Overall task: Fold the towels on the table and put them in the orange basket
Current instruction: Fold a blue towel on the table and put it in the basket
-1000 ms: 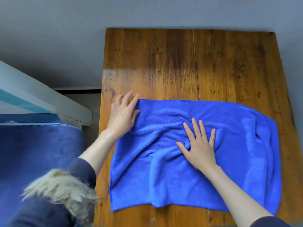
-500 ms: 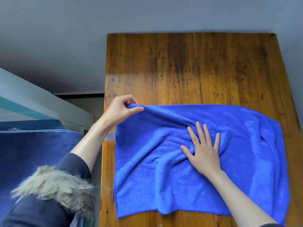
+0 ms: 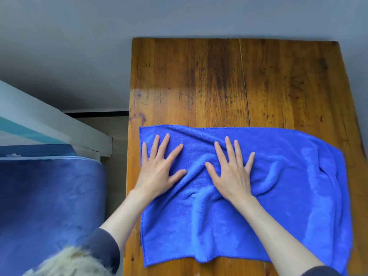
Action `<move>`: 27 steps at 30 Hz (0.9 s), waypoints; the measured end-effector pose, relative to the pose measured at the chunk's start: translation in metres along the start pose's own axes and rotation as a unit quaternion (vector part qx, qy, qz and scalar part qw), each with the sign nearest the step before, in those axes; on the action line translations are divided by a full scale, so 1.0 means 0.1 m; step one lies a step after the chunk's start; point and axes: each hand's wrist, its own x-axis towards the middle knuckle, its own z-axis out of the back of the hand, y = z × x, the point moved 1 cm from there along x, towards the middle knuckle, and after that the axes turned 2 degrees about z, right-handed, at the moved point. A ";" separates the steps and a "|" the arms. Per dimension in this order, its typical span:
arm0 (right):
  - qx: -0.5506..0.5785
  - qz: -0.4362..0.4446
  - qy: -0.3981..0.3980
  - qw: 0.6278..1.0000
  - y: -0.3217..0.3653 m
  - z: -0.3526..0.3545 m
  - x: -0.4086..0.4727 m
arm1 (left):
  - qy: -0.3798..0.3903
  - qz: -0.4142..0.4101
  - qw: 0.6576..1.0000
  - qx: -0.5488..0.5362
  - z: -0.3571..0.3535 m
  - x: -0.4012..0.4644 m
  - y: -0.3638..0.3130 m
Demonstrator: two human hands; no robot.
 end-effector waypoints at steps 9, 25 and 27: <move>-0.002 0.031 0.056 0.998 0.16 0.09 0.52 | 0.065 -0.019 0.996 0.064 0.23 0.35 0.53; 0.009 -0.095 -0.027 0.995 -0.57 0.04 -0.32 | 0.034 0.003 0.993 0.117 -0.06 0.00 0.04; 0.021 -0.133 0.002 0.991 -0.79 0.05 -0.41 | 0.045 0.002 0.989 0.141 0.02 0.04 0.06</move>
